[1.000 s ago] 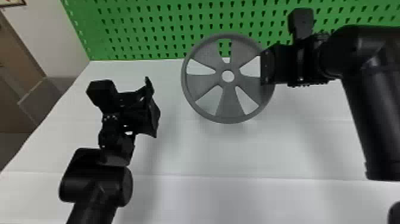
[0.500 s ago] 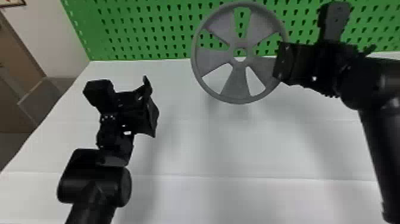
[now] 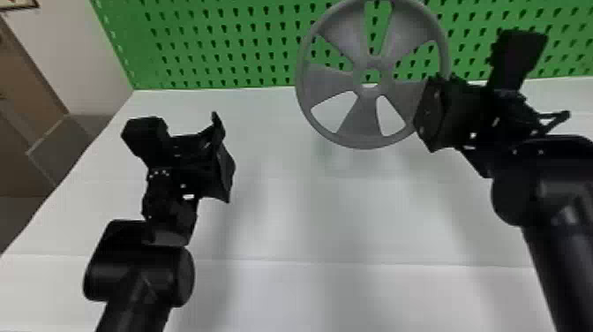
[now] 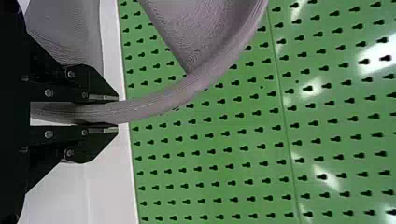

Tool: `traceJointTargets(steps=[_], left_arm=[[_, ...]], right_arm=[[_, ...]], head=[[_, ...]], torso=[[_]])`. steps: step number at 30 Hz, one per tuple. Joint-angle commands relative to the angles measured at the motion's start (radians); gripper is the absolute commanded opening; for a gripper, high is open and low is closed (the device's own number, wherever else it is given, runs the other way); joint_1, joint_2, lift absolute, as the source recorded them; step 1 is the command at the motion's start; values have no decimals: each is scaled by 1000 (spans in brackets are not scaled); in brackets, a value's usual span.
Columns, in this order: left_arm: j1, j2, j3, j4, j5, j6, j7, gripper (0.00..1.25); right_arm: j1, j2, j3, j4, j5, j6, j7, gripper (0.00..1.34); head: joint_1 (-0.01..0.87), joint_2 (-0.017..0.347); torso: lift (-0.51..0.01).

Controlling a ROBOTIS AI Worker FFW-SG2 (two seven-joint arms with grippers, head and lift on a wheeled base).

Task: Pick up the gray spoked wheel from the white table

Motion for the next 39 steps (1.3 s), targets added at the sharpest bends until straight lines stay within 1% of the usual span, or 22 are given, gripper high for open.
traceJointTargets(steps=[1,5,8,12,13,15,19,22,28,31,39], left_arm=[[0,0,-5,-2,10,6,0,1089],[0,0,-6,-7,18,20,0,1089],[-1,0,-5,-7,22,27,0,1089],[-1,0,-5,-7,21,27,0,1089],[-1,0,-3,-7,18,29,0,1089],[-1,0,0,-7,22,30,0,1089],[-1,0,-2,-7,27,43,0,1089],[-5,0,-6,-7,27,44,0,1091],[-5,0,-8,-7,27,52,-2,1091],[-6,0,-3,-7,22,58,-21,1091],[-9,0,-6,-7,11,67,-37,1091]], right_arm=[[49,6,3,4,45,-147,1,127],[83,16,3,37,83,-278,1,129],[100,23,3,58,105,-330,6,129],[123,28,17,99,100,-416,8,129],[129,31,18,115,85,-442,6,129],[136,37,15,141,80,-486,6,129],[152,46,14,172,112,-571,6,129],[158,48,12,207,128,-643,6,129],[170,46,15,222,137,-664,6,129],[175,46,14,227,151,-677,6,129],[181,45,11,233,149,-693,6,129]], head=[[778,155],[778,155],[778,155],[778,155],[778,155],[778,155],[778,155],[778,155],[778,155],[778,155],[778,155]], torso=[[-81],[-81],[-81],[-81],[-81],[-81],[-81],[-81],[-81],[-81],[-81]])
